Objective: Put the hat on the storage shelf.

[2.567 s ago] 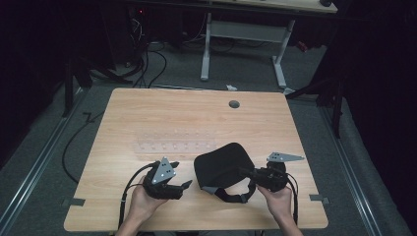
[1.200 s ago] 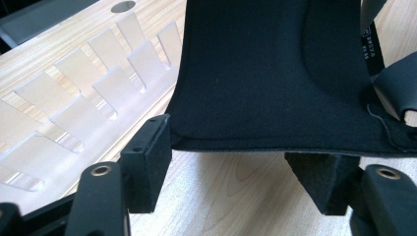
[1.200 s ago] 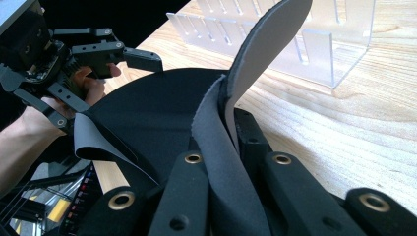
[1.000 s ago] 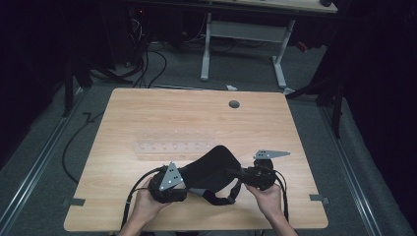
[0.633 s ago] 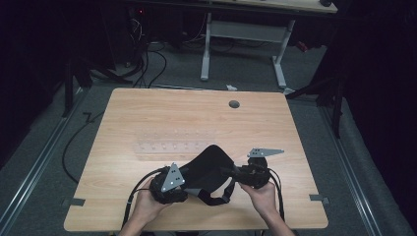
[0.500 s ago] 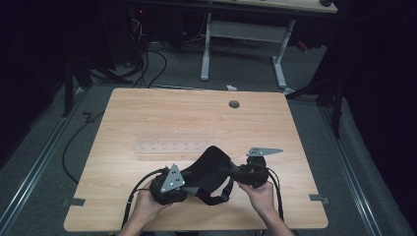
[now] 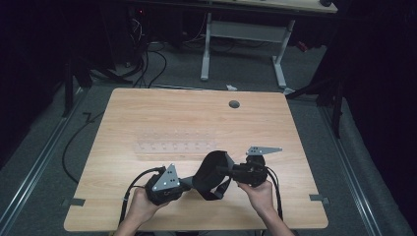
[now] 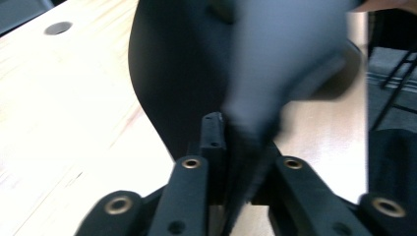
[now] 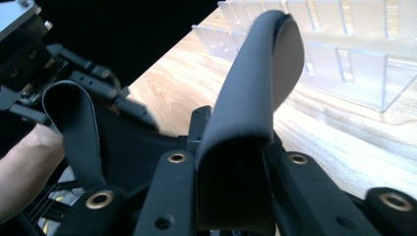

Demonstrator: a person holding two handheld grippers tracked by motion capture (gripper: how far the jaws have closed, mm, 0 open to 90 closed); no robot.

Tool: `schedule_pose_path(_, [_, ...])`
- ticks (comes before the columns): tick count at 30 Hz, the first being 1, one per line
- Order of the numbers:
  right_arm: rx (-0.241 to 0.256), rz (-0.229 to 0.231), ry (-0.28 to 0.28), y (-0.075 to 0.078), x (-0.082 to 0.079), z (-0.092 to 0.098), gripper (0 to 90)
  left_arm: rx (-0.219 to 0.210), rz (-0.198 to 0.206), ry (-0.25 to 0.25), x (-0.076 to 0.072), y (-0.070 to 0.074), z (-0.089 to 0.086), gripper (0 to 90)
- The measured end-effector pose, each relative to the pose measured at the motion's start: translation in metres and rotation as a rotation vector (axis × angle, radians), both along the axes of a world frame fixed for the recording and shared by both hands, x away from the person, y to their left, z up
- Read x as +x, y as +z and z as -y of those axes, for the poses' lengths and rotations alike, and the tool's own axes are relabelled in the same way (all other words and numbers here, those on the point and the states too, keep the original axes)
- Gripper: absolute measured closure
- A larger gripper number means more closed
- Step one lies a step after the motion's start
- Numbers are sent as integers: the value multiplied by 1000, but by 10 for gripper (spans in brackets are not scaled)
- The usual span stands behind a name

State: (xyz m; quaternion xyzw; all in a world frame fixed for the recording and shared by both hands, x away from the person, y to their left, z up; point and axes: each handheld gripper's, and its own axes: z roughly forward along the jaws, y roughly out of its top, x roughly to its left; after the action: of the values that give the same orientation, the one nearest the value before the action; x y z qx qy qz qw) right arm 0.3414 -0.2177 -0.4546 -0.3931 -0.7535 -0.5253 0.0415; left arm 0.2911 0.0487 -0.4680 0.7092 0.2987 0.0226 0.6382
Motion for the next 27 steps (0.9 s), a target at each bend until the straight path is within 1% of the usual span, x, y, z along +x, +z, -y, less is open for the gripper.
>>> schedule_pose_path(1, [0,2,-7,0,1,1,737,-5,-2,-13,-1,0,1,850])
schedule_pose_path(2, [-1,1,-13,-1,1,2,728,-1,-3,-20,-2,0,2,858])
schedule_pose_path(4, [-6,2,-24,-2,2,3,705,2,-16,-31,-2,0,3,862])
schedule_pose_path(7, [-3,12,-50,-3,2,6,648,8,-32,-28,0,0,3,864])
schedule_pose_path(9, [-4,21,-68,-3,2,9,613,-1,-45,-22,1,0,2,864])
schedule_pose_path(10, [3,23,-78,-4,1,11,588,2,-52,-19,1,0,2,864])
schedule_pose_path(11, [9,35,-82,-4,1,14,566,0,-56,-12,2,0,1,864])
schedule_pose_path(12, [22,45,-86,-4,0,17,553,-5,-58,-7,2,-1,0,864])
schedule_pose_path(14, [17,66,-104,-6,-3,23,534,-25,-74,7,4,0,-3,864])
schedule_pose_path(16, [23,67,-120,-9,-4,30,518,-46,-81,17,6,2,-7,864])
schedule_pose_path(17, [13,66,-131,-11,-5,33,516,-51,-82,22,7,2,-9,864])
schedule_pose_path(19, [-36,80,-157,-16,-6,39,511,-67,-87,31,8,3,-12,864])
schedule_pose_path(21, [-69,78,-178,-22,-7,43,502,-74,-87,39,9,5,-14,864])
schedule_pose_path(24, [-151,89,-228,-34,-6,49,485,-89,-95,58,11,7,-17,863])
schedule_pose_path(25, [-174,91,-240,-36,-5,50,490,-99,-105,71,12,8,-18,863])
schedule_pose_path(26, [-209,97,-252,-40,-4,51,506,-110,-114,82,12,9,-19,863])
schedule_pose_path(27, [-237,93,-262,-44,-3,52,511,-124,-122,88,13,10,-20,862])
